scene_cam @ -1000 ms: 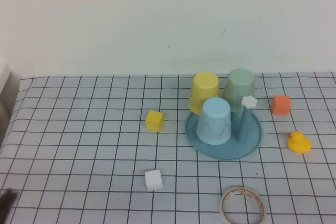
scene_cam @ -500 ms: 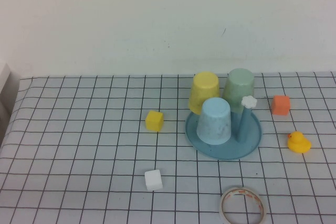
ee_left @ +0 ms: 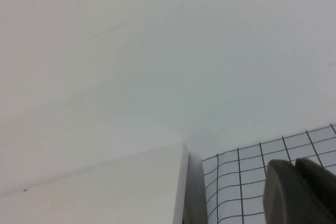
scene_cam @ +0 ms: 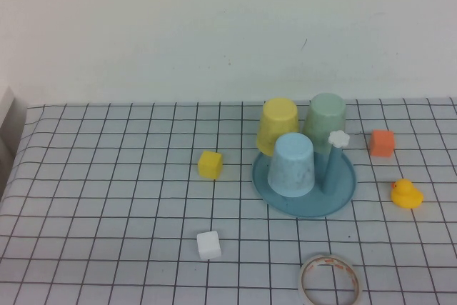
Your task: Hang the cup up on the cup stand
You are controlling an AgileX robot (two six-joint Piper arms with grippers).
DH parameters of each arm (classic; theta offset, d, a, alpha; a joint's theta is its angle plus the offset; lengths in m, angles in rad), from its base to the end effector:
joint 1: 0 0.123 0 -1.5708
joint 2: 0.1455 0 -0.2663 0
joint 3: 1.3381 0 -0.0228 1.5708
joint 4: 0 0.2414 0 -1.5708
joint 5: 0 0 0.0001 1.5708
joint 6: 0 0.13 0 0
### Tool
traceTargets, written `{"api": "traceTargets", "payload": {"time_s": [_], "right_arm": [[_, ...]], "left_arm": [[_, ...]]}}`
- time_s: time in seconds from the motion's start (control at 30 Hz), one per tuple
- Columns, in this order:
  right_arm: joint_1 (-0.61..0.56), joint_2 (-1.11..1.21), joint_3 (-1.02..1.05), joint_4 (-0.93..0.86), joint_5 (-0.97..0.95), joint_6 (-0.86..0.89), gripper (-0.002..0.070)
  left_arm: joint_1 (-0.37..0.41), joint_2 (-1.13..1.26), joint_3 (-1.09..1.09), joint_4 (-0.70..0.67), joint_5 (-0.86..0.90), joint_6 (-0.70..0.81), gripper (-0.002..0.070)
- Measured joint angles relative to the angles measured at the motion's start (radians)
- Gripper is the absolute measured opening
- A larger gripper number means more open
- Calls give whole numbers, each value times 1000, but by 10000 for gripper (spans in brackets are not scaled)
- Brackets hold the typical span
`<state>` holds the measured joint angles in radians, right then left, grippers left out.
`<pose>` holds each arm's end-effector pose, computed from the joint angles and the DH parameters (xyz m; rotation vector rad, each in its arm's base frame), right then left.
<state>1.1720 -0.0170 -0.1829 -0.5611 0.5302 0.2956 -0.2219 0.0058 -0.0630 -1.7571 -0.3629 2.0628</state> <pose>0.0650 0.0640 0.2256 -0.9536 1.4812 0.4736 0.1015 0.0235 0.2295 0.0994 1.5065 0.3235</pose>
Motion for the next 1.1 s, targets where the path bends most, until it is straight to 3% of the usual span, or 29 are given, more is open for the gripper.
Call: {"api": "traceTargets", "payload": {"time_s": [0.23, 0.3, 0.37, 0.43, 0.53, 0.57, 0.67, 0.83, 1.1], "right_arm": [[0, 0, 0, 0, 0, 0, -1], [0, 0, 0, 0, 0, 0, -1], [0, 0, 0, 0, 0, 0, -1], [0, 0, 0, 0, 0, 0, -1], [0, 0, 0, 0, 0, 0, -1], [0, 0, 0, 0, 0, 0, -1], [0, 0, 0, 0, 0, 0, -1], [0, 0, 0, 0, -3, 0, -1], [0, 0, 0, 0, -2, 0, -1]], "left_arm": [[19, -2, 30, 2, 31, -19, -1], [30, -2, 34, 85, 64, -98, -1], [49, -2, 34, 325, 107, -299, -1], [76, -2, 40, 675, 141, -582, -1], [127, -6, 72, 1118, 178, -1080, -1], [168, -13, 82, 1305, 234, -1325, -1], [214, -16, 82, 1414, 369, -1537, -1], [238, -18, 82, 1513, 666, -1749, -1], [187, -20, 80, 1562, 677, -1866, -1]]}}
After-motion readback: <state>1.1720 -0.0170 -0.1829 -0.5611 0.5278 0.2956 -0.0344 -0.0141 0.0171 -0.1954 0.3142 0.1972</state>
